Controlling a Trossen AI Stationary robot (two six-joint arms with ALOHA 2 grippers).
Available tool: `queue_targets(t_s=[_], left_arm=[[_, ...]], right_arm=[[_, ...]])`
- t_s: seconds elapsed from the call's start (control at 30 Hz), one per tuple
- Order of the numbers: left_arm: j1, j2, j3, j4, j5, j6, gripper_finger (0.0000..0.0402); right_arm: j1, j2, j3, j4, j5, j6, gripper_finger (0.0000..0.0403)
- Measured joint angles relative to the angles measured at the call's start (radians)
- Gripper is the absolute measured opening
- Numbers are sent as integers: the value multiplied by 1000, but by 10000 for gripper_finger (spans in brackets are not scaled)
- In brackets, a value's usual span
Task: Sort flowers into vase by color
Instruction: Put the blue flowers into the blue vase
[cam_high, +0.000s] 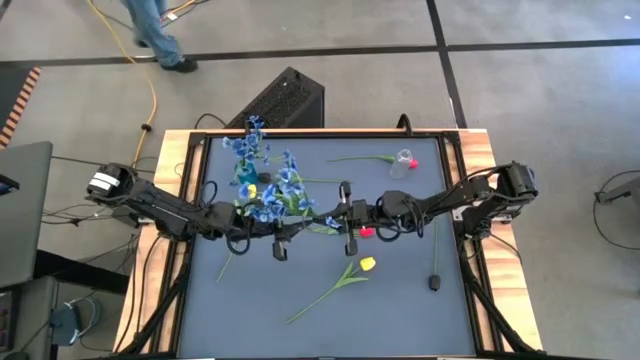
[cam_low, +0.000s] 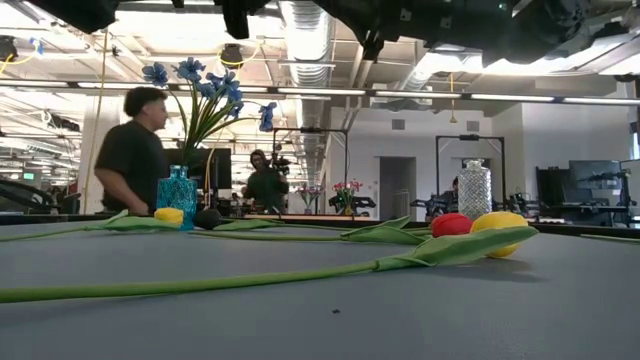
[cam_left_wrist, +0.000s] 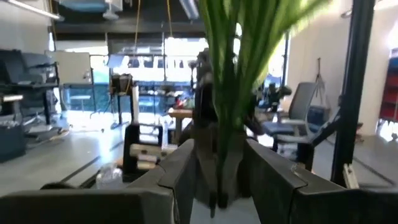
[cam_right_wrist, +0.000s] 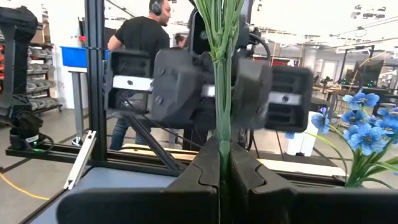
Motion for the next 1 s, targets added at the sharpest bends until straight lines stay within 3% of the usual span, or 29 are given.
queue_targets(t_s=[0.23, 0.57, 0.7, 0.83, 1.0], left_arm=[[18, 0, 30, -29, 75, -2, 121], [19, 0, 60, -67, 69, 10, 116], [19, 0, 60, -67, 49, -4, 85], [18, 0, 60, -68, 58, -13, 24], [18, 0, 60, -71, 104, -53, 6]], right_arm=[[-5, 0, 0, 0, 5, 4, 30], [-12, 1, 0, 0, 3, 14, 32], [-10, 1, 0, -1, -8, 10, 33], [-10, 1, 0, -9, -76, 7, 42], [15, 1, 0, -34, -108, -66, 95]])
